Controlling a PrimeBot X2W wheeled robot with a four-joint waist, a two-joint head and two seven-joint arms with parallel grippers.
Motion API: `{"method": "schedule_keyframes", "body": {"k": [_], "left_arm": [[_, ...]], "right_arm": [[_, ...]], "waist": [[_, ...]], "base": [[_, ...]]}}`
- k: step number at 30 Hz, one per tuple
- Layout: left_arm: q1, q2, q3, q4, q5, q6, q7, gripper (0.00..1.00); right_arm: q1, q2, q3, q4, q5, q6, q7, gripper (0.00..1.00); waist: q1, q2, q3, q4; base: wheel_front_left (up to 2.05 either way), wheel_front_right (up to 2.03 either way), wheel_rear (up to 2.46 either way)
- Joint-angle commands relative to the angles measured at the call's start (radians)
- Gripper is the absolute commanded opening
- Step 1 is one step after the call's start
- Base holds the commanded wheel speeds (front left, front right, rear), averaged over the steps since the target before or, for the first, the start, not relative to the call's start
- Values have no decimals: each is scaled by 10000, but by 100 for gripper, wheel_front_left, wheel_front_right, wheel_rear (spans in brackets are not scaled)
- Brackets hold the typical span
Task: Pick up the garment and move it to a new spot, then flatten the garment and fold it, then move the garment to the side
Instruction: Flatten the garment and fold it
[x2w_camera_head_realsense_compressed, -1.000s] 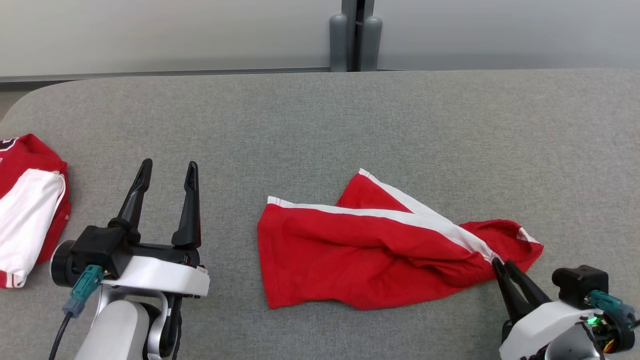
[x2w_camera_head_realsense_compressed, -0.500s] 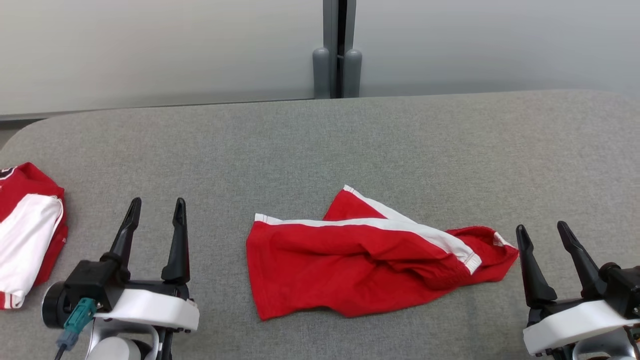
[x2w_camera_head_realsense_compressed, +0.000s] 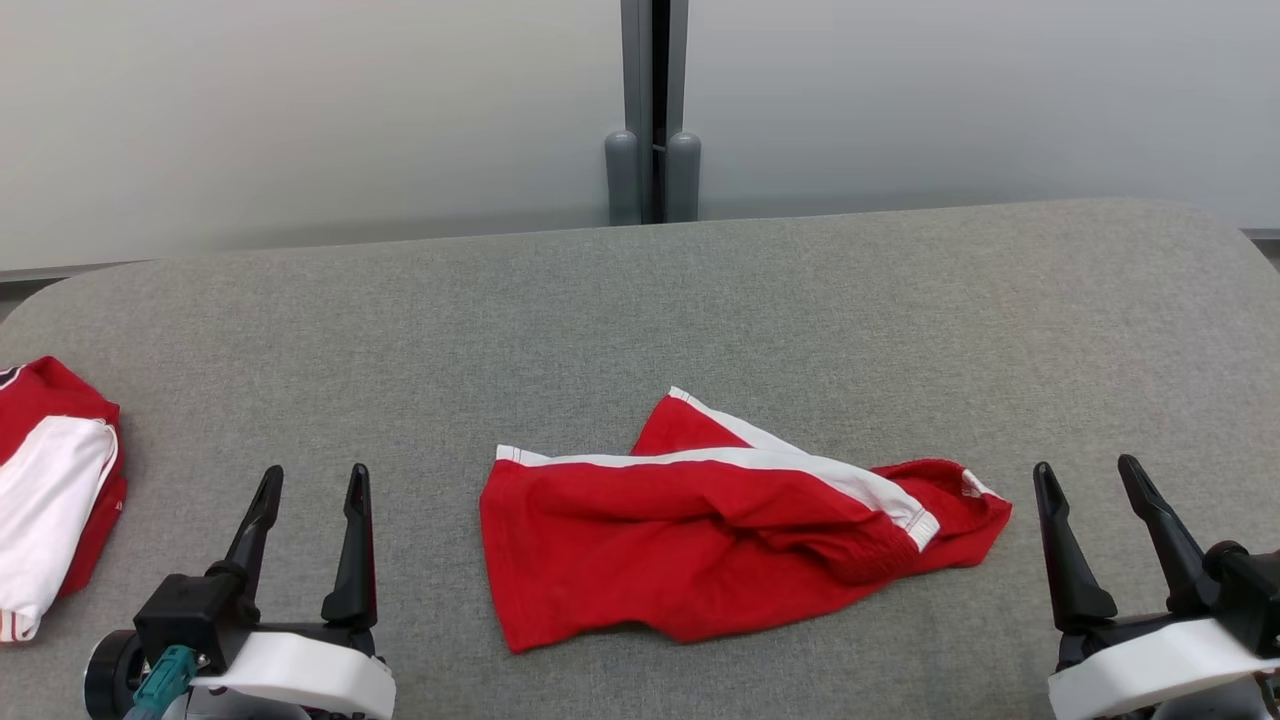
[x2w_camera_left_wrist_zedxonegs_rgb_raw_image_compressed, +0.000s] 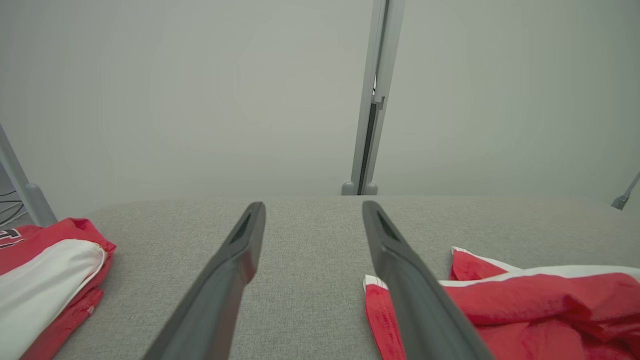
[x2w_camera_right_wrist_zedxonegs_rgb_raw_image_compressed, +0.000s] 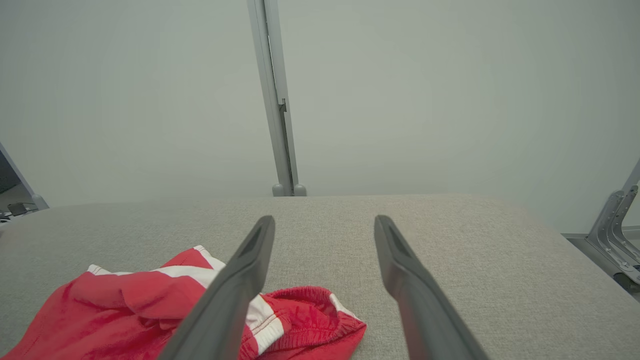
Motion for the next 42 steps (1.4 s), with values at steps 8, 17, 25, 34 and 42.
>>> {"method": "schedule_keyframes", "body": {"k": [8, 17, 25, 34, 42], "left_arm": [[-218, 17, -174, -27, -16, 83, 233, 100], [-2326, -371, -1146, 1629, -211, -917, 1270, 100], [-3988, -815, -1325, 4721, -819, -1577, 2138, 100], [-5023, -974, -1279, 6885, -1381, -1905, 3240, 100], [-5420, -951, -1672, 7309, -1151, -2187, 3109, 0]], "right_arm": [[8, -29, 52, -83, -67, 0, 86, 100], [-582, -105, 302, -119, -5, 0, 45, 100], [-906, -70, 406, 147, 61, -1, -112, 100], [-1106, -50, 518, 406, 236, -1, -104, 100], [-1019, 23, 446, 544, 264, -1, 83, 100]], "waist": [[0, 0, 159, 34], [0, 0, 1068, -266], [0, 0, 1617, -650], [0, 0, 1861, -813], [0, 0, 1840, -869]], "base": [[0, 0, 0], [0, 0, 0], [0, 0, 0], [0, 0, 0], [0, 0, 0]]}}
